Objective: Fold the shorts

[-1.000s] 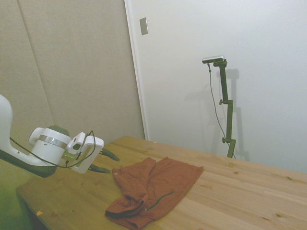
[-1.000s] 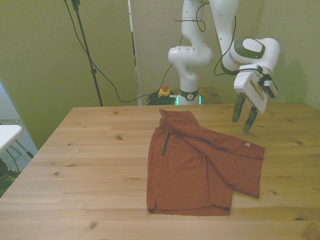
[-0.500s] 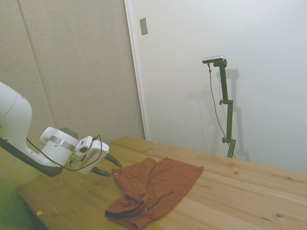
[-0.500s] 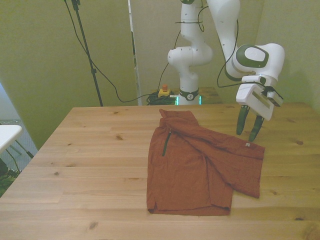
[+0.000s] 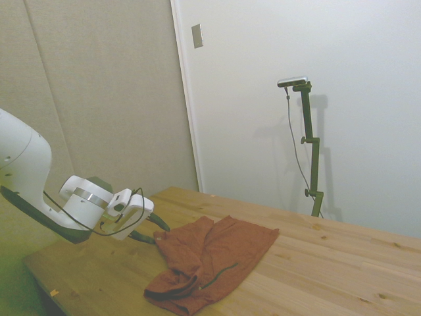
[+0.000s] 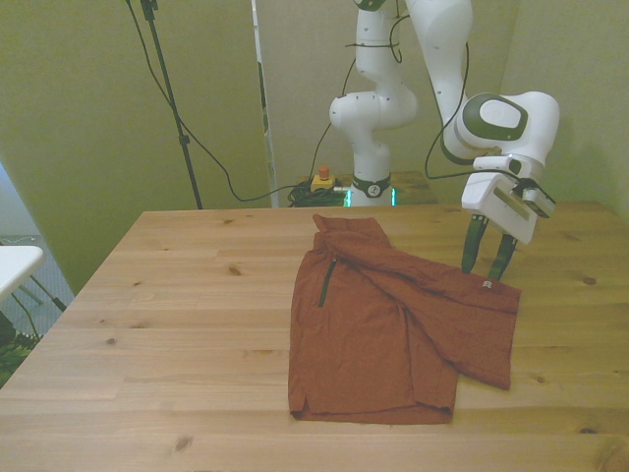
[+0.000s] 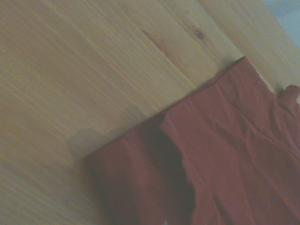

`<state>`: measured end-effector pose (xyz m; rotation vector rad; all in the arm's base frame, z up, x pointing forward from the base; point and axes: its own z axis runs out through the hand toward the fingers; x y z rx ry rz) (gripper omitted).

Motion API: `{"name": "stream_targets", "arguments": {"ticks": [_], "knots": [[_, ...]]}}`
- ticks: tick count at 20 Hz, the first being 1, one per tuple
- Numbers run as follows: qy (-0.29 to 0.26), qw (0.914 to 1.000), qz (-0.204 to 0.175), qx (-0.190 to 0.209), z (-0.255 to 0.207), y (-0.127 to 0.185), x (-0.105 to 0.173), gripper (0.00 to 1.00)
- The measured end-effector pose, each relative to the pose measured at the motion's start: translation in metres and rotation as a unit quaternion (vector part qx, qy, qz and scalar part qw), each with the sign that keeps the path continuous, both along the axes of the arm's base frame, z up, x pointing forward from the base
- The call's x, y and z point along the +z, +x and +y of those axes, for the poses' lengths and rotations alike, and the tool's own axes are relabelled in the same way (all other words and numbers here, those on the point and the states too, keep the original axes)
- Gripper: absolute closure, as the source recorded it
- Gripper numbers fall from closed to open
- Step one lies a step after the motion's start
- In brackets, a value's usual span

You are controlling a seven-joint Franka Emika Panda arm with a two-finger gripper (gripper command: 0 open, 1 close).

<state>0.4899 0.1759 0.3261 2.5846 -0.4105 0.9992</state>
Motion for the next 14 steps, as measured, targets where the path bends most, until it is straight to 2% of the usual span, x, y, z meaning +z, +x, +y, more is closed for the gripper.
{"name": "stream_targets", "arguments": {"ticks": [2, 3, 14], "knots": [[0.000, 1.0000, 0.000, -0.005, -0.005, 0.005, -0.001, 0.00], [0.000, 1.0000, 0.000, -0.007, -0.007, 0.007, -0.001, 1.00], [-0.003, 0.9997, -0.003, -0.022, -0.024, 0.025, -0.004, 1.00]]}}
